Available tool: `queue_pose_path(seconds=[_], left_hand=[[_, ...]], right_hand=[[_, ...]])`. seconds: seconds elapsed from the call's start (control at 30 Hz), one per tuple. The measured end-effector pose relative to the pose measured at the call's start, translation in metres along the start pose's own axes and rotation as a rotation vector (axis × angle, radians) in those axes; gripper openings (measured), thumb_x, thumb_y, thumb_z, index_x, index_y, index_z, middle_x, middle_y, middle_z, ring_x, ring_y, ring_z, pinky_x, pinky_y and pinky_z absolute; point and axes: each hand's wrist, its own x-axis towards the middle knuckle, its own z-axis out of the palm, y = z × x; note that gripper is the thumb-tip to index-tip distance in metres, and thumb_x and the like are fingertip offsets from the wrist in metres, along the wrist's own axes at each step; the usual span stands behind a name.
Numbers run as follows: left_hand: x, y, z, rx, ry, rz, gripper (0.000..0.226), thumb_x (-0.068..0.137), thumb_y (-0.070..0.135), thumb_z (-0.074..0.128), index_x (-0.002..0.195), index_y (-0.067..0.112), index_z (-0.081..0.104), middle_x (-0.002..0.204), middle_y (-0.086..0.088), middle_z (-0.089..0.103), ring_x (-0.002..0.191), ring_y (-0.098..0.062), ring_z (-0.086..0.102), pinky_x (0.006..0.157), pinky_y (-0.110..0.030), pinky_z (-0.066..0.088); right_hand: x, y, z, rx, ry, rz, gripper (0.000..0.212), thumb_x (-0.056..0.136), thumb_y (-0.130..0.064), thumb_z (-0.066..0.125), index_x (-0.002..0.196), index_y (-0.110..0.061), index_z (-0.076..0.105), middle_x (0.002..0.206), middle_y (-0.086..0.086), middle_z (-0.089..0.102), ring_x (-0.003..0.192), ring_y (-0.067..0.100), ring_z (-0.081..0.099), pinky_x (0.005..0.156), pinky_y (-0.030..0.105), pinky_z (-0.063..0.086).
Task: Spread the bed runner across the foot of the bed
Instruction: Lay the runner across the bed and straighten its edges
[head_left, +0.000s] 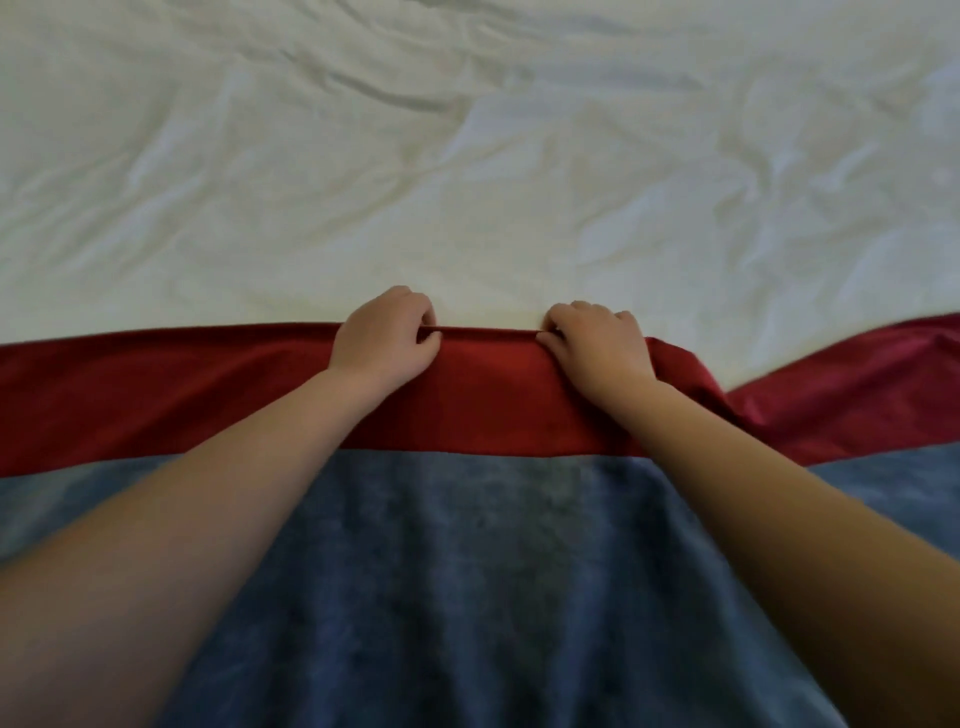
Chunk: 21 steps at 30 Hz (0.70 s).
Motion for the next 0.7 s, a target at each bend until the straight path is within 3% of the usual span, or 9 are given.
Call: queue_pose_path(seconds=[0.23, 0.37, 0.57, 0.7], left_hand=[[0.024, 0.051, 0.019, 0.024, -0.027, 0.001, 0.012, 0.091, 0.015, 0.055, 0.094, 0.010, 0.065, 0.101, -0.010, 0.060, 0.097, -0.030, 0.058, 0.081, -0.038, 0.046], [0.043, 0.055, 0.017, 0.055, 0.026, -0.071, 0.011, 0.090, 0.012, 0.056, 0.093, 0.008, 0.066, 0.104, -0.013, 0.061, 0.098, -0.034, 0.058, 0.082, -0.039, 0.046], [0.044, 0.061, 0.020, 0.054, -0.017, -0.100, 0.022, 0.082, 0.005, 0.047, 0.094, 0.009, 0.065, 0.101, -0.011, 0.060, 0.093, -0.034, 0.059, 0.078, -0.040, 0.050], [0.044, 0.079, 0.023, 0.002, -0.059, 0.003, 0.017, 0.086, 0.015, 0.051, 0.095, 0.009, 0.064, 0.100, -0.011, 0.058, 0.091, -0.031, 0.058, 0.076, -0.038, 0.049]], right_hand=[[0.001, 0.047, -0.017, -0.015, -0.051, 0.011, 0.021, 0.098, -0.033, 0.043, 0.103, -0.020, 0.059, 0.107, 0.004, 0.065, 0.103, 0.028, 0.058, 0.081, 0.037, 0.034], [0.016, 0.043, -0.022, -0.020, 0.027, 0.071, 0.020, 0.097, -0.025, 0.044, 0.105, -0.016, 0.060, 0.109, 0.007, 0.064, 0.103, 0.031, 0.057, 0.079, 0.037, 0.036], [0.009, 0.054, -0.021, 0.056, -0.082, 0.103, 0.024, 0.098, -0.035, 0.043, 0.107, -0.018, 0.057, 0.113, 0.007, 0.063, 0.106, 0.030, 0.057, 0.081, 0.037, 0.041], [0.000, 0.076, -0.032, 0.101, -0.169, 0.190, 0.024, 0.096, -0.038, 0.046, 0.105, -0.020, 0.060, 0.116, 0.006, 0.063, 0.108, 0.028, 0.057, 0.084, 0.037, 0.045]])
